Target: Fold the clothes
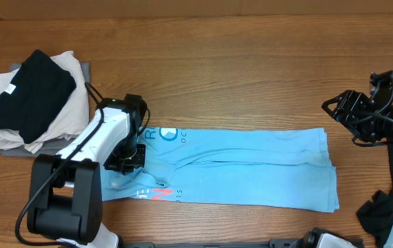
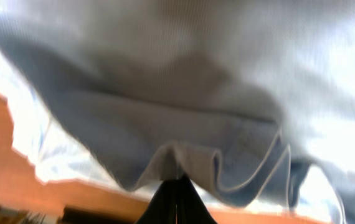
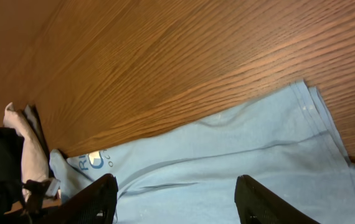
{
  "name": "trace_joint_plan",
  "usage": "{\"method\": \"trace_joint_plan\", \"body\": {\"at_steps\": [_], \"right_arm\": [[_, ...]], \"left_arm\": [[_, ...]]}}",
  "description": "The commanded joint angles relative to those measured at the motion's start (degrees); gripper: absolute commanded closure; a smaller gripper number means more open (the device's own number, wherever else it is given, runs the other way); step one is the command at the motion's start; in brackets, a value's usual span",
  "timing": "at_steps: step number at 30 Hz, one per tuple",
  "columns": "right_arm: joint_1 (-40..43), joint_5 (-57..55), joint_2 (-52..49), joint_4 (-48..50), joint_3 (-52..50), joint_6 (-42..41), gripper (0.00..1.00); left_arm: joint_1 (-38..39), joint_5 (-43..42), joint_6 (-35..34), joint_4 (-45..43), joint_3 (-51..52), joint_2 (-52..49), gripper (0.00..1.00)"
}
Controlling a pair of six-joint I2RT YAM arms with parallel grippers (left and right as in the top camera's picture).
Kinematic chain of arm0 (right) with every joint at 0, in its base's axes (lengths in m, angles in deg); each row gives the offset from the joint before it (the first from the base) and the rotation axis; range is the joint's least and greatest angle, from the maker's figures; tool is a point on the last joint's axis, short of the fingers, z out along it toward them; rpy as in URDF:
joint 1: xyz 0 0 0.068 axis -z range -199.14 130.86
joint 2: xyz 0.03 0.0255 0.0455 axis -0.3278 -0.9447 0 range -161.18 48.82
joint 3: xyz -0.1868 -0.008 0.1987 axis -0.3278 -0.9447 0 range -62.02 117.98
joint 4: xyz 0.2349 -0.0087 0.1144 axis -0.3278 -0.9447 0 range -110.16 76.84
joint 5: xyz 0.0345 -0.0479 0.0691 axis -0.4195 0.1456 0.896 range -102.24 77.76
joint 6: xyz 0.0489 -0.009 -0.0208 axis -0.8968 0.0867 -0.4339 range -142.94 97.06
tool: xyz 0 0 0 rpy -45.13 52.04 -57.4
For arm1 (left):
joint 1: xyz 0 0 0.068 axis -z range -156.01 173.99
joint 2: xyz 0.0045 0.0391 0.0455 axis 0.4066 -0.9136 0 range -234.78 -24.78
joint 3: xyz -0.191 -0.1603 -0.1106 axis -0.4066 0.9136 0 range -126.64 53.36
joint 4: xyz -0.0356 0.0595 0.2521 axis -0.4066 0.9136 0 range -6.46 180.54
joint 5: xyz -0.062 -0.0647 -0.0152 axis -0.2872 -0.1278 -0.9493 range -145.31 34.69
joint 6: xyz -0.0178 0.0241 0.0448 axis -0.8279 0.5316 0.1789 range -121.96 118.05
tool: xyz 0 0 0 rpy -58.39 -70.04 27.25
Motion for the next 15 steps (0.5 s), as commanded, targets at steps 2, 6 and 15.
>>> {"method": "trace_joint_plan", "body": {"at_steps": [2, 6, 15], "right_arm": [[-0.33, -0.13, 0.04, 0.37, 0.13, 0.02, 0.35], [-0.33, -0.13, 0.04, 0.61, 0.13, 0.02, 0.36], [-0.33, -0.13, 0.04, 0.35, 0.13, 0.02, 0.36]], "left_arm": [[-0.42, -4.70, -0.35, 5.84, -2.69, 2.51, 0.96], [-1.07, -9.14, -0.33, 10.19, -2.69, 2.49, 0.96], [-2.23, -9.44, -0.37, 10.62, -2.69, 2.49, 0.93]]}}
